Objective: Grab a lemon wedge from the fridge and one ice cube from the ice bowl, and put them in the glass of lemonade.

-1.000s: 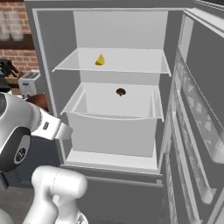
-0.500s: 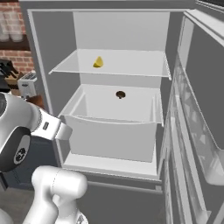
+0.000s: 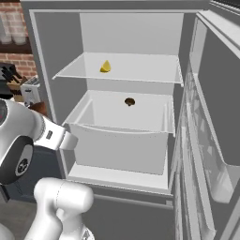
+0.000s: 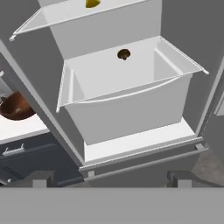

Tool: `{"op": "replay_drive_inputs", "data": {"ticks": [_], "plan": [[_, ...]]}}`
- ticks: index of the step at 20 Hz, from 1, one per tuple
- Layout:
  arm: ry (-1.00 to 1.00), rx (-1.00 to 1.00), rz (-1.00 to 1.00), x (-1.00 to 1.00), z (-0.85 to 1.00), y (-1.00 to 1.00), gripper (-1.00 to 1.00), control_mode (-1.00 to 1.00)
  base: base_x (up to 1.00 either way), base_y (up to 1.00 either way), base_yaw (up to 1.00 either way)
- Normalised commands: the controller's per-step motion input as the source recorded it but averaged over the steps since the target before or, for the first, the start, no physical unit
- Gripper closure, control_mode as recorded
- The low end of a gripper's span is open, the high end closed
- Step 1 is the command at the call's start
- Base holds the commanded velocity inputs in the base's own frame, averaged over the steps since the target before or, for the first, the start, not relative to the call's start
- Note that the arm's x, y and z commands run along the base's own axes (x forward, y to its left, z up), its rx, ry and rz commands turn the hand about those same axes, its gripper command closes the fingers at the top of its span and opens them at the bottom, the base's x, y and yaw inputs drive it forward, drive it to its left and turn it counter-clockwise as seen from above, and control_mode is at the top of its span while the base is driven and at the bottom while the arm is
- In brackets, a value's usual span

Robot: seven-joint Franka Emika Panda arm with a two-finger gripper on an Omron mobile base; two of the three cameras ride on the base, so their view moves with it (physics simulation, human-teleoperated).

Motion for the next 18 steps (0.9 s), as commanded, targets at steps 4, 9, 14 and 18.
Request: {"op": "replay_drive_inputs", "data": {"ticks": [4,9,14,18], "plan": [[0.0,0.0,0.0,0.09,0.0,0.0,-1.0,-1.0,0.0,0.0,0.0],[-0.05,-0.01,0.0,0.44,0.38,0.0,-1.0,-1.0,0.0,0.0,0.0],[-0.13,-0.04,0.0,0.43,0.61,0.0,-1.0,-1.0,0.0,0.0,0.0],[-0.12,-0.04,0.04,0.51,0.44,0.0,-1.0,-1.0,0.0,0.0,0.0]]}}
